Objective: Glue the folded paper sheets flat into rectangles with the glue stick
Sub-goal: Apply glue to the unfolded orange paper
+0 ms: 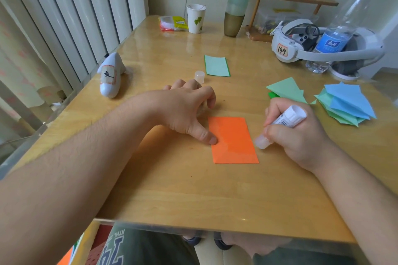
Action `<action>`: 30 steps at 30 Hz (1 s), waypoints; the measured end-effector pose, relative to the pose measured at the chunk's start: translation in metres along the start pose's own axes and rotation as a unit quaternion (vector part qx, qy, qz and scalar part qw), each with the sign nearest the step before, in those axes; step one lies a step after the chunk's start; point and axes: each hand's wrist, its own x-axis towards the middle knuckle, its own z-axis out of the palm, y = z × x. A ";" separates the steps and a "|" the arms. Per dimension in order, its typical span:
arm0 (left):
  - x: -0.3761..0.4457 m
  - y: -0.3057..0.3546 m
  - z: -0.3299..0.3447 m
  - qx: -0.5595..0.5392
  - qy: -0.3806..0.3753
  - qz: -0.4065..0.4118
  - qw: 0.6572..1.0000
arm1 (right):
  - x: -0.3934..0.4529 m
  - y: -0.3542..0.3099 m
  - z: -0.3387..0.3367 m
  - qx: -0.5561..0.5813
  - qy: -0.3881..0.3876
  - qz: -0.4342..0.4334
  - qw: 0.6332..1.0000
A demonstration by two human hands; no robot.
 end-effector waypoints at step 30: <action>-0.001 0.001 -0.001 0.003 -0.012 0.003 1.000 | -0.005 -0.002 0.003 -0.085 -0.079 0.012 0.993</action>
